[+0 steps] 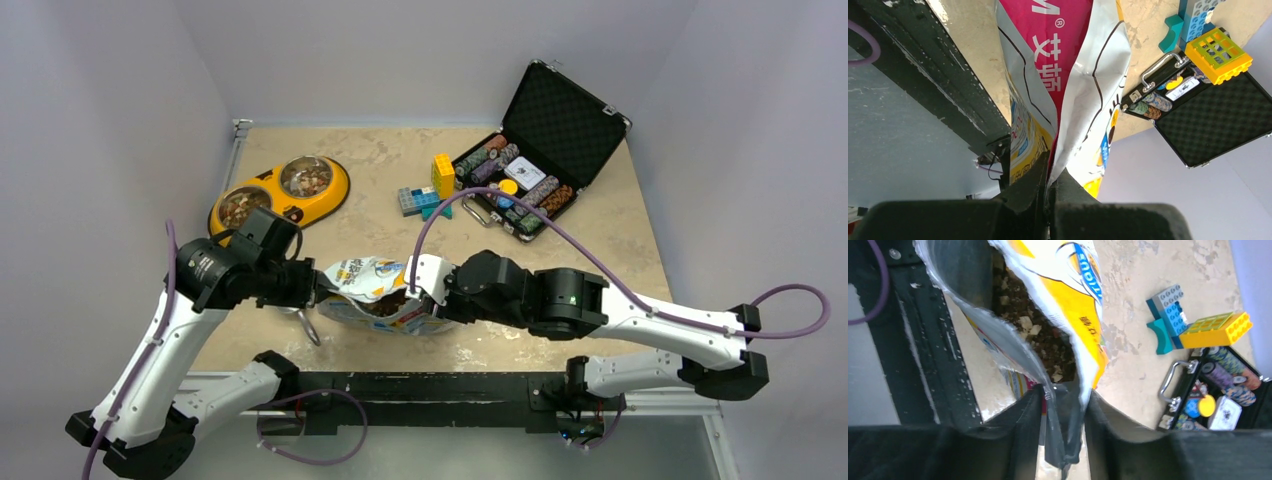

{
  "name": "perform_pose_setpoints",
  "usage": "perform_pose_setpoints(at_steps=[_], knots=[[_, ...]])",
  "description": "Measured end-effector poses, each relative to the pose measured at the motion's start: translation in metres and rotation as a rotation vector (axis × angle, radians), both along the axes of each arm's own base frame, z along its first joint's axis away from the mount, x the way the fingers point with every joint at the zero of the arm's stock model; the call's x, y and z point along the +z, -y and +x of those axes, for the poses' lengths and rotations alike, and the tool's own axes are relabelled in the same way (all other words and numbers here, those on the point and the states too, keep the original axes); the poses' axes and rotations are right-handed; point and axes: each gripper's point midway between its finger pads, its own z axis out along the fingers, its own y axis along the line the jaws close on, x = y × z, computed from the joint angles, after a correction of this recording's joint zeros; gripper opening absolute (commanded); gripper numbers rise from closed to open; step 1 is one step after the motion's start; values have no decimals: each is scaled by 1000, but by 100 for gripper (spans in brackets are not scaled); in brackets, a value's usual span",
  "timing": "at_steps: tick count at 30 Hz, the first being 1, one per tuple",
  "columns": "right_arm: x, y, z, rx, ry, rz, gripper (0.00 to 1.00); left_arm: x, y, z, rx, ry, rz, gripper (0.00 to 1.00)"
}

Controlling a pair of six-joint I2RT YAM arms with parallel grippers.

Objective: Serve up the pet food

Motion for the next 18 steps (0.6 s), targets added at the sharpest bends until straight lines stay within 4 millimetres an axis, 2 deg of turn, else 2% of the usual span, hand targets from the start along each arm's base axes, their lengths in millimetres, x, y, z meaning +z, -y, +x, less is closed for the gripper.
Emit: perform_pose_setpoints(at_steps=[2,4,7,9,14,18], knots=[[-5,-2,3,-10,-6,-14,12,-1,-2,-2,2,-7,9,8],[-6,-2,3,-13,-11,-15,2,-2,-4,-3,4,-9,15,21],[-9,0,1,-12,-20,-5,0,5,-6,-3,11,8,13,41],[-9,3,-1,-6,-23,2,0,14,-8,-3,21,41,3,49],[-10,3,-7,23,-41,9,0,20,-11,-5,28,73,-8,50],[-11,2,-8,30,-49,12,0,17,-11,-7,27,72,-13,47]])
